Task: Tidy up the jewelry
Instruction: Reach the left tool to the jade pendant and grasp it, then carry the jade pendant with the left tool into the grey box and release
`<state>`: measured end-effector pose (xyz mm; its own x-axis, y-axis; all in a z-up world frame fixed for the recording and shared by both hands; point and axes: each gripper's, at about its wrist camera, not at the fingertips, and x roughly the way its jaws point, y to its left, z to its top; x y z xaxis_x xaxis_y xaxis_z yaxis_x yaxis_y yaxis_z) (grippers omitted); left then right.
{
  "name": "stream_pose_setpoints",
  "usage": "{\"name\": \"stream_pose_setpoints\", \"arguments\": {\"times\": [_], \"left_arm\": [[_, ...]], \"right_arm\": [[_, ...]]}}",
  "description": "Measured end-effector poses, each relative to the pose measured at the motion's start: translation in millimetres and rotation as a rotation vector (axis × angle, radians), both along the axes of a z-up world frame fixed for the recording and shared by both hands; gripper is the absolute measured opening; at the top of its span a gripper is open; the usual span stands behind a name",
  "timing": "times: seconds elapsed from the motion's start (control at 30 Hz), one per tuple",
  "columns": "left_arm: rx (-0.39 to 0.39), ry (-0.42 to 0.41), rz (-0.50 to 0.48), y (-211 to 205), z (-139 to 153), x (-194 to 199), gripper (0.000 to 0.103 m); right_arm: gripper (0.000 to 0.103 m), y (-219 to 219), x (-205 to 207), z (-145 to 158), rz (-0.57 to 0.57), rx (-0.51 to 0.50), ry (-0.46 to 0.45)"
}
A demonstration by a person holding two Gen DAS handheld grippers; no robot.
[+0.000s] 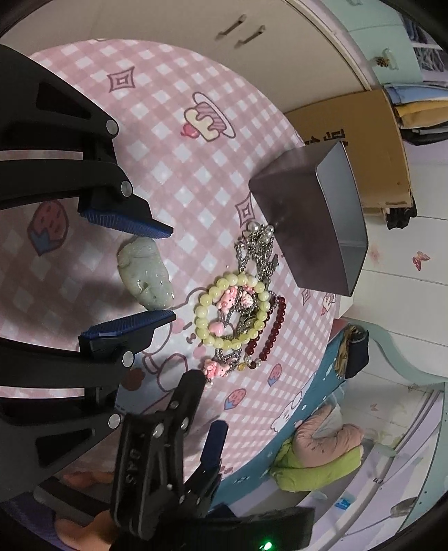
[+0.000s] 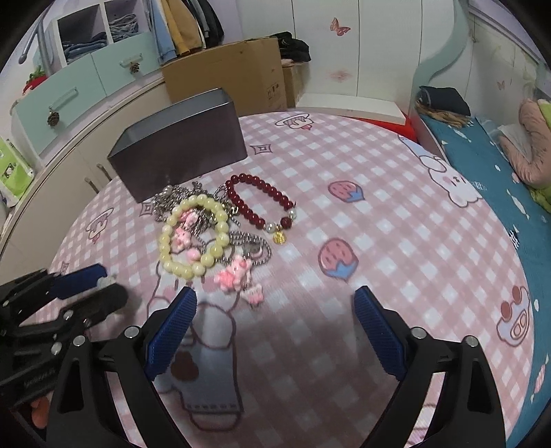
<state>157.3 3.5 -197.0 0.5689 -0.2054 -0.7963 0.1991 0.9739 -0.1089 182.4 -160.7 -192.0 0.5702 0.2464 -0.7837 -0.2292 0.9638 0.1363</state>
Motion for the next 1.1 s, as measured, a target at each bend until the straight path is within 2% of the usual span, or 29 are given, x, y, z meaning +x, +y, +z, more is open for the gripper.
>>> {"name": "stream_pose_setpoints", "arguments": {"times": [0.17,0.23,0.27,0.3,0.37,0.47,0.5,0.53,0.73,0.9,1.1], "left_arm": [[-0.006,0.002,-0.009,1,1,1,0.043],[-0.013,0.004,-0.011,1,1,0,0.043],[-0.015,0.004,-0.012,1,1,0,0.043],[-0.015,0.005,-0.013,2,1,0,0.043],[-0.017,0.010,-0.016,1,0,0,0.043],[-0.022,0.015,-0.015,2,0,1,0.043],[-0.026,0.015,-0.014,2,0,1,0.043],[-0.030,0.016,-0.013,3,0,1,0.043],[-0.053,0.023,-0.030,4,3,0,0.043],[-0.064,0.009,-0.043,5,12,-2,0.043],[-0.066,-0.007,-0.040,8,20,-1,0.043]], "right_arm": [[0.068,6,6,0,0.021,-0.008,0.001],[0.057,7,5,1,0.028,-0.018,-0.003],[0.045,7,5,1,0.033,-0.017,-0.005],[0.041,8,6,1,0.039,-0.015,-0.004],[0.040,11,5,1,0.053,-0.027,-0.007],[0.031,15,6,2,0.073,-0.030,-0.013],[0.022,15,6,2,0.077,-0.031,-0.018],[0.019,15,7,3,0.079,-0.027,-0.022],[0.019,4,5,13,0.060,0.009,-0.032],[0.016,-17,0,30,0.039,0.120,-0.036],[0.016,-35,3,20,-0.053,0.044,0.009]]}}
